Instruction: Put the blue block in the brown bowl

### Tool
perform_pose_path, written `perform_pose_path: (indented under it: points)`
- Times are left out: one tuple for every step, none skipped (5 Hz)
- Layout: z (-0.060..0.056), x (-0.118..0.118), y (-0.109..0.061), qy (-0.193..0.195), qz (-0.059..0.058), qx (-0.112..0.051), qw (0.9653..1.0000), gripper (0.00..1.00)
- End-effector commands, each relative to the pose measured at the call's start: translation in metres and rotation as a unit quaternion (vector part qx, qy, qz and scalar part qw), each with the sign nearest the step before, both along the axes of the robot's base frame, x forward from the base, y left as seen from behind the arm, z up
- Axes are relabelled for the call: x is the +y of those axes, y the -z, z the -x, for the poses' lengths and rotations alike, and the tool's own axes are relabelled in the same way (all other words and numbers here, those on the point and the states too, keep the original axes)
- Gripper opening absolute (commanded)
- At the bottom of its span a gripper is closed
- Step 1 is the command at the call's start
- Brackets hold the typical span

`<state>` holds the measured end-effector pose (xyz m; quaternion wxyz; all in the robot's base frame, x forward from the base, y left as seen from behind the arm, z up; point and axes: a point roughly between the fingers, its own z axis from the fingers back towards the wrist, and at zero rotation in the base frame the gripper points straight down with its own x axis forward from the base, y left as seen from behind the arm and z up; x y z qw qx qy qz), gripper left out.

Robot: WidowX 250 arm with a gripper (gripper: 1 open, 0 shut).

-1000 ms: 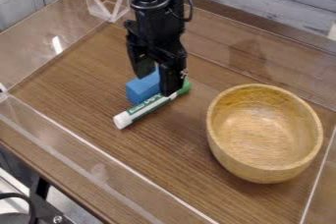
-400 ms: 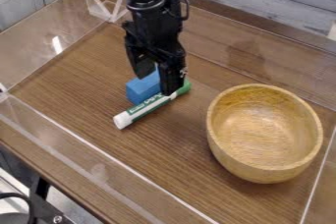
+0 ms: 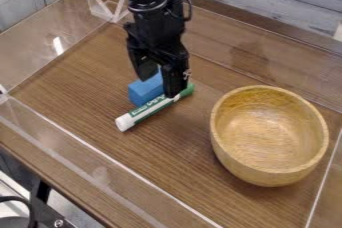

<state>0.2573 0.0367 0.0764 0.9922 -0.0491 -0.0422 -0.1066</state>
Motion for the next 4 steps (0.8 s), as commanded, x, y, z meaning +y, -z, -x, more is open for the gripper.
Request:
perform_pose_path:
  points:
    - [-0.0044,0.0034,-0.0122,-0.009,-0.002,-0.028,0.9996,1.0]
    - [-0.0042,0.0028,-0.0121,-0.012,0.0,-0.028,0.9995,1.0]
    - [-0.0047,0.0047,-0.0076,-0.011,0.0,-0.028,0.9996,1.0]
    - [-0.0052,0.0066,-0.0027,-0.009,-0.001,-0.027,0.9996,1.0]
